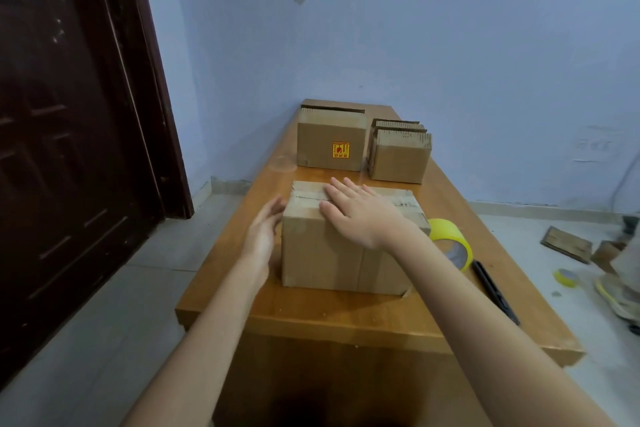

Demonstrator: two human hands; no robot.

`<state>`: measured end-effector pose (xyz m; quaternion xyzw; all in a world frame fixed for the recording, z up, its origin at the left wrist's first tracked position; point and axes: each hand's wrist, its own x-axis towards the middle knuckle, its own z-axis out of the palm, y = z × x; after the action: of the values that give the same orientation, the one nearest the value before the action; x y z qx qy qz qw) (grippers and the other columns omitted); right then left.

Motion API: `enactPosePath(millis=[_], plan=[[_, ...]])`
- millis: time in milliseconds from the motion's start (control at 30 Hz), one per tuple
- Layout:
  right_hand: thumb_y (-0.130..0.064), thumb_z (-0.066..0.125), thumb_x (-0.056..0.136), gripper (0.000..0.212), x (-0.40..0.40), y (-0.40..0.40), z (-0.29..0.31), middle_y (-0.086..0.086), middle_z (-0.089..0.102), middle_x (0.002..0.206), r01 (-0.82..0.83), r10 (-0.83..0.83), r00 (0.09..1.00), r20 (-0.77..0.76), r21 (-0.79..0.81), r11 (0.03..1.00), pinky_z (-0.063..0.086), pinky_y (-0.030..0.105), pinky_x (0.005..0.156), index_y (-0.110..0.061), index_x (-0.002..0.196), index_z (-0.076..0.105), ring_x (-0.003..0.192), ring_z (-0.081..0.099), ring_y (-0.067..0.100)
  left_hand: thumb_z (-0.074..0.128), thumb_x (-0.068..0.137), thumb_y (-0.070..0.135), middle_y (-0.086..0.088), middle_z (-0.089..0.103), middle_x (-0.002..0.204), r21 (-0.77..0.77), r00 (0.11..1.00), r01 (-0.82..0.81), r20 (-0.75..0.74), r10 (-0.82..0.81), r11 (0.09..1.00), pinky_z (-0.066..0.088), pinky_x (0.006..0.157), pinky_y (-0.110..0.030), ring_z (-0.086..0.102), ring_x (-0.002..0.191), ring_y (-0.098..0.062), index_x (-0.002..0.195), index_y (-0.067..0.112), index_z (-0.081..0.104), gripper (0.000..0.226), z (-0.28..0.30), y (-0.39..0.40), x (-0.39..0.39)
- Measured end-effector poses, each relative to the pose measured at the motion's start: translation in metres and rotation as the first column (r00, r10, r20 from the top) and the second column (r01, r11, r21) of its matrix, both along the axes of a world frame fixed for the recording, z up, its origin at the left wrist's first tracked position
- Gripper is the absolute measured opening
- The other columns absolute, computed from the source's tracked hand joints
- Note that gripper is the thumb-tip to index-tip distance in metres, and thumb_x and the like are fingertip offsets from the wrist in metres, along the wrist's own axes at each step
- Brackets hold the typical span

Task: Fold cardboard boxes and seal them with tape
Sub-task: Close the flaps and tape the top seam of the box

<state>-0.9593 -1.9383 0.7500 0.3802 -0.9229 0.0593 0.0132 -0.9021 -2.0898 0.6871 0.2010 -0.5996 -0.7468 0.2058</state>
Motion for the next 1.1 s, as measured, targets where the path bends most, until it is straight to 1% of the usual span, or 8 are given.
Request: enactPosePath(millis=[100,167,367,533,900,967,1033,1100], plan=[[-0.047,0.012,0.102,0.058,-0.001,0.000,-0.001,0.000,0.007,0.160,-0.005,0.005,1.000,0.003,-0.011,1.000,0.002,0.035,0.118,-0.020,0.153,0.012,0.148,0.002,0.015,0.032,0.101,0.043,0.017,0.036,0.145,-0.285,0.998,0.029,-0.038,-0.042,0.958,0.018,0.111,-0.030,0.028,0.136,-0.006,0.144,0.034,0.035,0.044,0.017,0.005,0.010],[-0.047,0.012,0.102,0.058,-0.002,-0.002,-0.002,-0.001,0.007,0.160,-0.003,0.003,1.000,-0.001,-0.013,1.000,0.002,0.035,0.118,-0.021,0.153,0.012,0.148,0.003,0.015,0.030,0.101,0.044,0.015,0.031,0.148,-0.383,0.996,0.083,-0.001,-0.091,0.920,0.019,0.109,-0.029,0.025,0.137,-0.006,0.148,0.033,0.027,0.049,0.023,0.019,0.017],[-0.048,0.013,0.101,0.058,-0.002,-0.002,-0.002,-0.001,0.007,0.160,0.004,-0.004,1.000,-0.009,-0.004,1.000,0.002,0.034,0.118,-0.021,0.153,0.012,0.148,0.003,0.015,0.035,0.098,0.044,0.009,0.034,0.149,-0.397,0.998,0.050,-0.022,-0.063,0.917,0.027,0.101,-0.025,0.032,0.133,-0.007,0.146,0.034,0.028,0.050,0.009,0.031,0.035],[-0.048,0.013,0.101,0.058,-0.001,-0.002,-0.001,-0.001,0.007,0.161,0.003,-0.003,1.000,0.000,0.001,1.000,0.002,0.034,0.118,-0.021,0.153,0.012,0.148,0.003,0.015,0.042,0.097,0.044,0.006,0.030,0.153,-0.623,0.994,0.092,0.109,-0.029,0.777,0.028,0.108,-0.032,0.030,0.139,-0.015,0.149,0.028,0.025,0.057,0.022,0.015,0.022],[-0.047,0.013,0.101,0.058,-0.004,-0.006,-0.001,-0.001,0.005,0.161,0.017,-0.017,1.000,-0.010,0.017,1.000,0.002,0.035,0.118,-0.021,0.153,0.010,0.148,0.002,0.015,0.038,0.099,0.042,0.000,0.038,0.149,-0.736,0.991,0.038,0.112,0.067,0.676,0.030,0.096,-0.022,0.037,0.135,-0.018,0.148,0.021,0.029,0.054,0.026,0.025,0.030],[-0.046,0.013,0.102,0.058,-0.005,-0.006,-0.001,-0.001,0.005,0.161,0.013,-0.013,1.000,-0.013,0.020,1.000,0.003,0.035,0.118,-0.021,0.154,0.010,0.148,0.003,0.015,0.037,0.099,0.043,0.000,0.040,0.148,-0.813,0.976,0.097,0.190,0.104,0.573,0.033,0.095,-0.025,0.039,0.134,-0.019,0.148,0.022,0.029,0.055,0.032,0.026,0.043],[-0.045,0.015,0.102,0.058,-0.005,-0.007,-0.003,0.001,0.008,0.160,0.013,-0.013,1.000,-0.024,-0.002,1.000,0.004,0.035,0.118,-0.019,0.153,0.014,0.148,0.005,0.016,0.035,0.100,0.042,-0.003,0.034,0.152,-0.920,0.922,0.203,0.295,0.252,0.336,0.036,0.104,-0.035,0.033,0.138,-0.023,0.148,0.021,0.029,0.053,0.044,0.030,0.046],[-0.036,0.024,0.103,0.052,-0.004,-0.007,-0.001,0.005,0.020,0.158,-0.005,0.008,1.000,0.017,-0.161,0.987,0.011,0.035,0.118,-0.013,0.150,0.026,0.146,0.016,0.019,0.035,0.100,0.037,-0.006,0.019,0.158,-0.964,0.911,0.235,0.262,0.317,0.121,0.026,0.113,-0.039,0.019,0.144,-0.024,0.148,0.019,0.028,0.051,0.059,0.042,0.037]])
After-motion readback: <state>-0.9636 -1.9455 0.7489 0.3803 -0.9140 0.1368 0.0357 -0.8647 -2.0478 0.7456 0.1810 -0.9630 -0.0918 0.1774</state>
